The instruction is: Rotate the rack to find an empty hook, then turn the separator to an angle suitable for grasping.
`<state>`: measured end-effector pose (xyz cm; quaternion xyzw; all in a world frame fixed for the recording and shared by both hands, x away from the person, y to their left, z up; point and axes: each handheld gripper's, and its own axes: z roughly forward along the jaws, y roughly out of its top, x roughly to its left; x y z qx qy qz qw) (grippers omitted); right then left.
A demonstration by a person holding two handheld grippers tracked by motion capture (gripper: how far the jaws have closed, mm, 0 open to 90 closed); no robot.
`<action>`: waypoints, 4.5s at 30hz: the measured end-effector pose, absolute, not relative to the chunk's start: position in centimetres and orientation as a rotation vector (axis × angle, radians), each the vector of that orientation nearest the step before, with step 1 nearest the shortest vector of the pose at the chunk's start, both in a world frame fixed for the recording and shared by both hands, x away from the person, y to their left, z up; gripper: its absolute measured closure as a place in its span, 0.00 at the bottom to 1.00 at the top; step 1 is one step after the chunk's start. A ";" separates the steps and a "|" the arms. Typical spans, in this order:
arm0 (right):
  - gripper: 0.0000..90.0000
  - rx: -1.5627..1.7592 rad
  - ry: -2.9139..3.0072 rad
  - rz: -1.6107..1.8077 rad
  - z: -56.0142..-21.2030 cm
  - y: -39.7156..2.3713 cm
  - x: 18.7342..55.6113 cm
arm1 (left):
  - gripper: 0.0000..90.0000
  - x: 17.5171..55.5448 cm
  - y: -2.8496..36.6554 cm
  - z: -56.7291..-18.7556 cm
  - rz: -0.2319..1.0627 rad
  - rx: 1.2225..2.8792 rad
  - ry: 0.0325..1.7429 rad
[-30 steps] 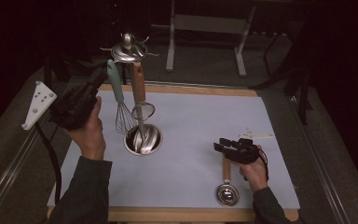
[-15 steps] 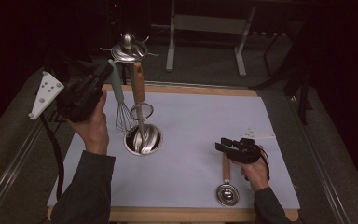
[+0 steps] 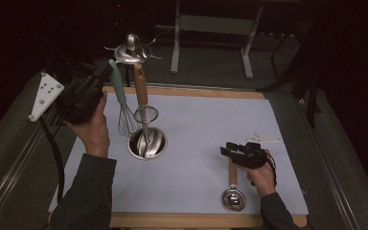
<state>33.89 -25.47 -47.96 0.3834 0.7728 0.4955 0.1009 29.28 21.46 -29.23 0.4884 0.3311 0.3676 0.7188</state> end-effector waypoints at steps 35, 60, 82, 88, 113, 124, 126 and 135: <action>0.65 1.139 2.282 1.468 -48.1 -25.7 33.9 | 1.00 32.2 23.2 -28.4 0.821 1.079 0.838; 0.64 1.149 2.276 1.470 -48.1 -26.0 34.0 | 1.00 34.2 23.0 -27.8 0.803 1.073 0.911; 0.64 1.153 2.267 1.469 -48.0 -26.3 34.0 | 0.99 32.8 25.3 -28.3 0.785 1.105 0.899; 0.64 1.165 2.264 1.470 -48.1 -26.5 34.0 | 0.98 32.3 26.1 -28.9 0.780 1.119 0.903; 0.63 1.186 2.249 1.459 -48.2 -27.0 34.1 | 0.89 28.9 27.1 -37.3 0.792 1.362 0.969; 0.63 1.189 2.244 1.444 -48.1 -27.2 34.0 | 0.86 28.5 26.2 -42.6 0.747 1.429 1.052; 0.63 1.189 2.243 1.444 -48.1 -27.3 34.0 | 0.86 28.3 26.5 -43.4 0.728 1.406 1.073; 0.63 1.179 2.246 1.401 -48.1 -27.3 33.9 | 0.86 27.4 26.4 -46.5 0.672 1.426 1.116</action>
